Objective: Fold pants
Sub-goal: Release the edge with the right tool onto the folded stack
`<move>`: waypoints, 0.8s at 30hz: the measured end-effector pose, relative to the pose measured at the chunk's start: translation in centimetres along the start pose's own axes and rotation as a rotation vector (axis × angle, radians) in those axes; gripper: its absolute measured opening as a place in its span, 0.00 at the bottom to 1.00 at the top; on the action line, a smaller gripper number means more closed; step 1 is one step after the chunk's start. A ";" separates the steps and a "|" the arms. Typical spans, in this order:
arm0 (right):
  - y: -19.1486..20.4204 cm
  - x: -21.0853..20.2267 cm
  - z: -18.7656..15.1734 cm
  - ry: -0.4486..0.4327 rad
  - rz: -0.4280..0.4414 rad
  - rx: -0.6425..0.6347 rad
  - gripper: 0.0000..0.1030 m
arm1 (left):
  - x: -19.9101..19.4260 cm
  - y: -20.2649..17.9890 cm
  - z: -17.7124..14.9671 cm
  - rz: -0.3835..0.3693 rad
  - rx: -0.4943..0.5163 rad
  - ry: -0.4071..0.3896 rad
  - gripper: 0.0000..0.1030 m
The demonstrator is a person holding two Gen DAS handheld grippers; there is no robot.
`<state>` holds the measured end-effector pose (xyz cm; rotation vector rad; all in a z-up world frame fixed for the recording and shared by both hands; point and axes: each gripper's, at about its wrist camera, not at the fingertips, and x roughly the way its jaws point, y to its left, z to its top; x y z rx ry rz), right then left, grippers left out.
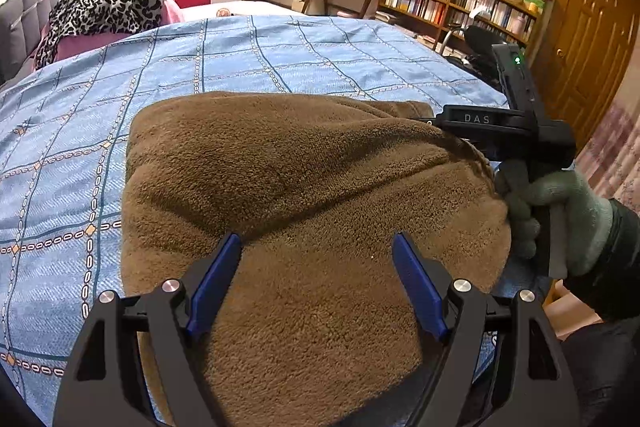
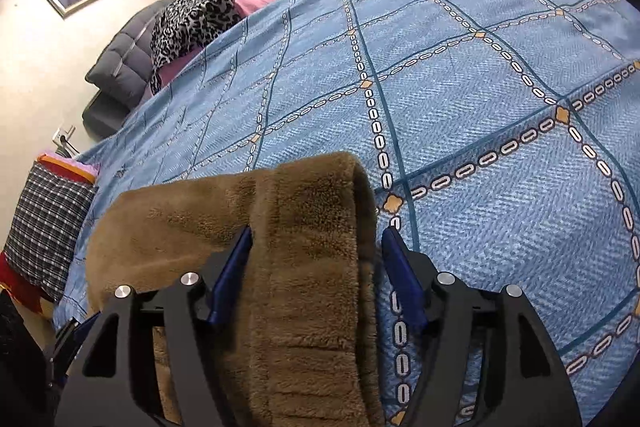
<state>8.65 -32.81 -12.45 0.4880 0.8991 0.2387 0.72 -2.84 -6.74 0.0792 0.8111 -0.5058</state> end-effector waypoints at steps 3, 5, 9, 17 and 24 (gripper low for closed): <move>0.6 -0.5 0.2 -0.001 -0.026 -0.023 0.65 | -0.2 0.0 0.5 0.008 -0.006 0.015 0.76; 1.7 -2.4 0.4 -0.050 -0.062 -0.056 0.64 | -1.1 0.1 0.7 0.011 -0.023 0.025 0.76; 4.2 -6.7 0.0 -0.181 -0.117 -0.161 0.64 | -2.6 0.8 0.9 0.028 -0.074 0.021 0.83; 6.3 -7.1 -4.8 -0.164 -0.115 -0.344 0.64 | -2.7 0.7 -0.8 0.078 -0.031 0.033 0.84; 3.1 -3.3 -6.7 -0.091 -0.100 -0.288 0.74 | -2.0 0.4 -1.7 0.095 -0.009 0.025 0.85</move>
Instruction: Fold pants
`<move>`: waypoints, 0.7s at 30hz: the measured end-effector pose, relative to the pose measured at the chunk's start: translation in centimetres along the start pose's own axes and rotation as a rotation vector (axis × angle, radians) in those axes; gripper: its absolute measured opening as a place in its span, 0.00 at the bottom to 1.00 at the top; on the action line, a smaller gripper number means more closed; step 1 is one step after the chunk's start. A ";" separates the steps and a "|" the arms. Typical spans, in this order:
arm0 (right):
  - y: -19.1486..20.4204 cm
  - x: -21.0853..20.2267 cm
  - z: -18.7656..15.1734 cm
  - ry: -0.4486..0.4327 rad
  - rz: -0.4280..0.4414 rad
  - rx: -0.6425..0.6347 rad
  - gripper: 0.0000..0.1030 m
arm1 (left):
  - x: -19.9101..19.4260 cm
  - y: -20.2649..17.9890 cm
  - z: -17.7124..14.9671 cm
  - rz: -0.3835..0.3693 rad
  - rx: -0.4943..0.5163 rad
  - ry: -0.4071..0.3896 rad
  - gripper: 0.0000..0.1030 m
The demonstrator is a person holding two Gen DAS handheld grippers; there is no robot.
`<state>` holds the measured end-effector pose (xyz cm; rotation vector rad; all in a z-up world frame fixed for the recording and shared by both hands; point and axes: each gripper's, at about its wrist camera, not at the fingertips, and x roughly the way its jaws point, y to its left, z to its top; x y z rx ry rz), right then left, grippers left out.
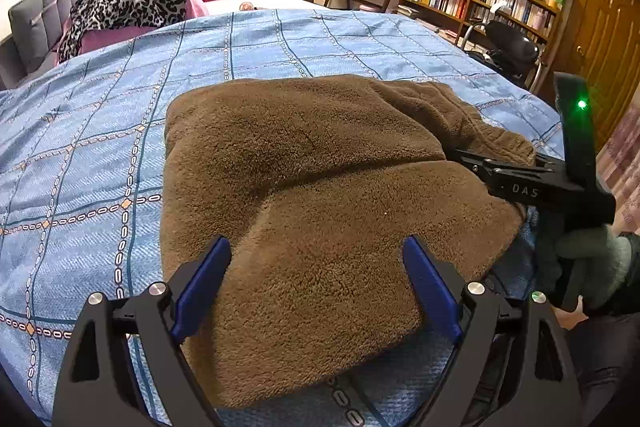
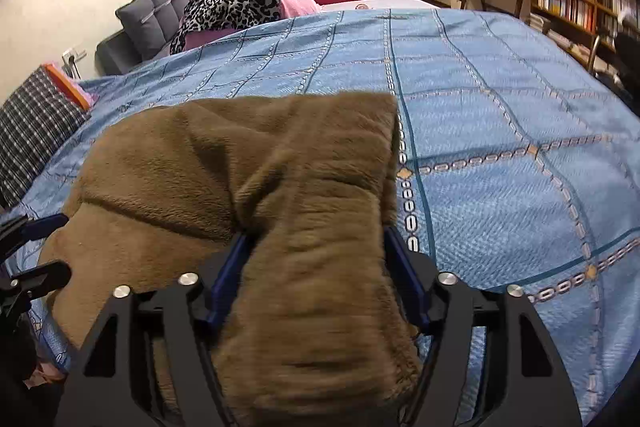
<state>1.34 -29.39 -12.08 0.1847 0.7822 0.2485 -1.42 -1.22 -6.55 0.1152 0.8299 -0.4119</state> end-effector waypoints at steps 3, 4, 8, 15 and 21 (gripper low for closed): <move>-0.5 0.2 -0.1 0.017 0.027 0.033 0.74 | 0.0 -0.1 0.0 0.005 0.004 0.001 0.85; -0.5 0.1 0.0 0.020 0.024 0.031 0.74 | -0.1 0.0 0.2 0.003 0.000 0.005 0.85; -0.4 -0.8 0.8 0.021 0.014 0.052 0.74 | -0.7 0.7 1.5 -0.017 -0.070 0.013 0.85; 0.7 -4.2 1.9 -0.043 0.017 0.060 0.76 | -1.6 1.4 3.4 0.092 -0.139 -0.002 0.88; 3.1 -6.4 1.8 -0.086 0.034 -0.029 0.82 | -1.0 1.4 4.2 0.246 -0.161 0.025 0.88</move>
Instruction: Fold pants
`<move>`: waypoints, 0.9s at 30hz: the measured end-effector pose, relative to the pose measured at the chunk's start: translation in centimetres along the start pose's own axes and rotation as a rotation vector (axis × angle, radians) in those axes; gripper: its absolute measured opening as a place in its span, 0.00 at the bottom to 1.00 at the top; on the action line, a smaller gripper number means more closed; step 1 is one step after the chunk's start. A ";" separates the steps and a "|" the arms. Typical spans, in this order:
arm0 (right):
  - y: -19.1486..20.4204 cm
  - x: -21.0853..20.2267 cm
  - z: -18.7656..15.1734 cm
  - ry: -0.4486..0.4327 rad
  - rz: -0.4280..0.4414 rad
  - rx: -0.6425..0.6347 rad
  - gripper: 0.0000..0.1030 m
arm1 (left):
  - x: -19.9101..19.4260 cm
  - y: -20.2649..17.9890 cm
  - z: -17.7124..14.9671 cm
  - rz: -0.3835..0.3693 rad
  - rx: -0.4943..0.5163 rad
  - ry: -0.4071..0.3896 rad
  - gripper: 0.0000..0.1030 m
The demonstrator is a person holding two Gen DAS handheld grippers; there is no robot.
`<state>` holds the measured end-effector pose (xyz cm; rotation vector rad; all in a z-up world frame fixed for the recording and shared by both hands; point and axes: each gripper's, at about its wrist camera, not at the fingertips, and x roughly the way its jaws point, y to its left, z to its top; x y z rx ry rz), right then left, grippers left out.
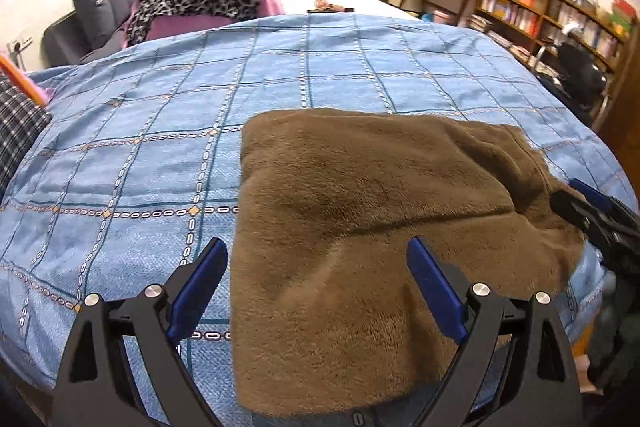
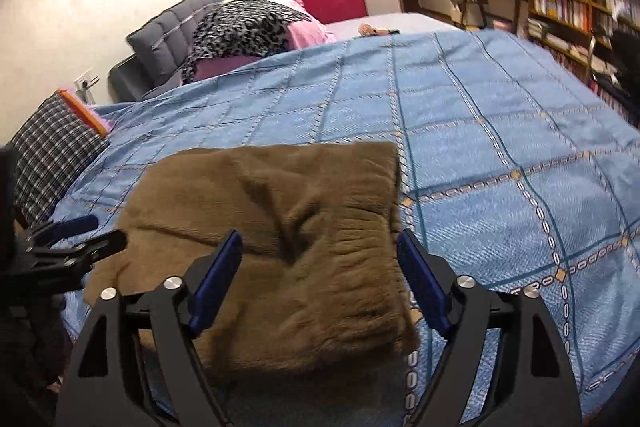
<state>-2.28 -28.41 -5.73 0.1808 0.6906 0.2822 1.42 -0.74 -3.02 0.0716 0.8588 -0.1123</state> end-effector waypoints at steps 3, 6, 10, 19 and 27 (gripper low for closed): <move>1.2 -0.4 0.1 -0.021 -0.013 -0.043 0.83 | -0.1 0.2 0.3 0.024 -0.016 -0.009 0.88; 1.6 -0.6 0.1 -0.030 -0.009 -0.049 0.85 | -0.4 0.5 0.6 0.060 -0.020 -0.031 0.93; 2.1 -1.2 0.3 -0.051 -0.017 -0.063 0.85 | -0.9 0.5 1.0 0.091 -0.021 -0.069 0.93; 3.4 -1.6 -0.1 -0.060 -0.016 -0.104 0.85 | -1.0 0.4 1.1 0.090 -0.013 -0.069 0.95; 4.0 -1.4 -0.2 -0.046 0.042 -0.117 0.85 | -0.6 0.4 0.9 0.097 -0.009 -0.054 0.95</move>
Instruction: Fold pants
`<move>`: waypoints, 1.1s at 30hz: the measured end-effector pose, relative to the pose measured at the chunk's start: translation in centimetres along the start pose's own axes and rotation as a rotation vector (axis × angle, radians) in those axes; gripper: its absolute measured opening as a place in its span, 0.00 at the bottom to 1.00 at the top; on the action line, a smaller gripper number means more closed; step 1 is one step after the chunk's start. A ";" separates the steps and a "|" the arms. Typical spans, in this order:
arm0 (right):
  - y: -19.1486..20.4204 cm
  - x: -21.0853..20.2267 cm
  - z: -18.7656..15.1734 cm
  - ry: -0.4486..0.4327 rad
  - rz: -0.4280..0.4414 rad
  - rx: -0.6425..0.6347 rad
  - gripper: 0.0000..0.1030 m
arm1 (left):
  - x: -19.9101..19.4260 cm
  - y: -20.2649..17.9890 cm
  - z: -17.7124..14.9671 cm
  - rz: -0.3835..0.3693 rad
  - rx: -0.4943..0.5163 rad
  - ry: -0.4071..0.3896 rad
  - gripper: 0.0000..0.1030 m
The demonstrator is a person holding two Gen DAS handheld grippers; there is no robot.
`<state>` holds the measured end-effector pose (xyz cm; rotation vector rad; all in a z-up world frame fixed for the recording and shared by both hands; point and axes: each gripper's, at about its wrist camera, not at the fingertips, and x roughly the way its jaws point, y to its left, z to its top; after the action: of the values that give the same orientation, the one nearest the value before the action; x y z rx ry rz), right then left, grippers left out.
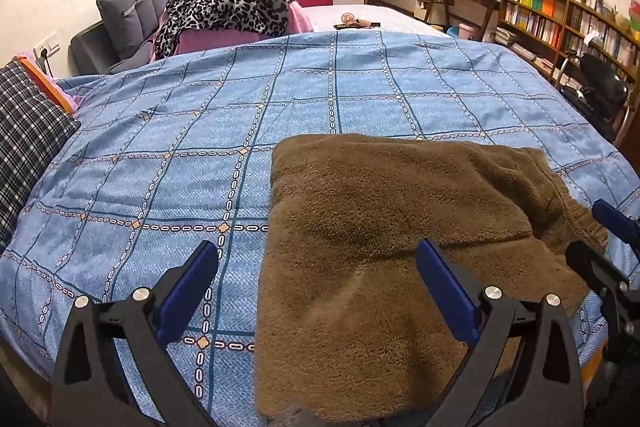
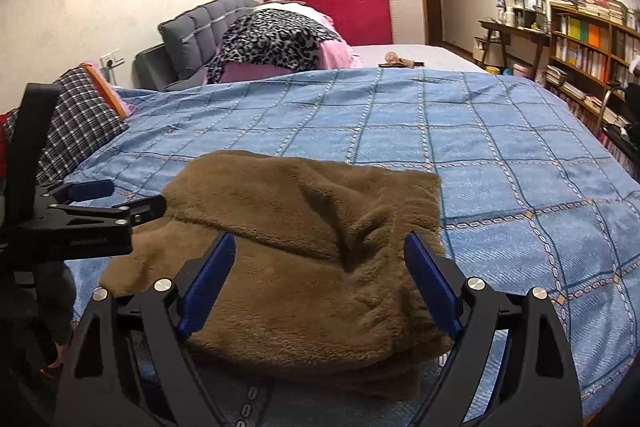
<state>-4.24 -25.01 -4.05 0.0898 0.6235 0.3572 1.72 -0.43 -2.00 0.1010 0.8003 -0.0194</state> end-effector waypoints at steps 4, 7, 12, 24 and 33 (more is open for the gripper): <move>-1.8 2.5 -1.1 0.095 0.042 0.076 0.85 | 0.3 0.1 -0.2 -0.003 -0.002 0.011 0.95; -3.0 3.2 -1.7 0.103 0.040 0.103 0.85 | 0.5 0.3 -0.3 -0.001 -0.005 0.019 0.95; -1.8 3.2 -1.7 0.108 0.011 0.057 0.85 | 0.5 0.5 -0.4 -0.006 -0.017 0.028 0.95; 0.9 0.5 -0.1 0.018 -0.019 -0.030 0.85 | 0.3 0.2 -0.6 0.011 -0.009 0.030 0.95; 0.6 0.6 0.0 0.027 -0.026 -0.015 0.85 | 0.4 -0.5 -0.6 0.001 0.018 0.037 0.95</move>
<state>-3.95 -24.25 -4.33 0.0624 0.6484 0.3380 1.51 -0.89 -2.76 0.1187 0.8376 -0.0237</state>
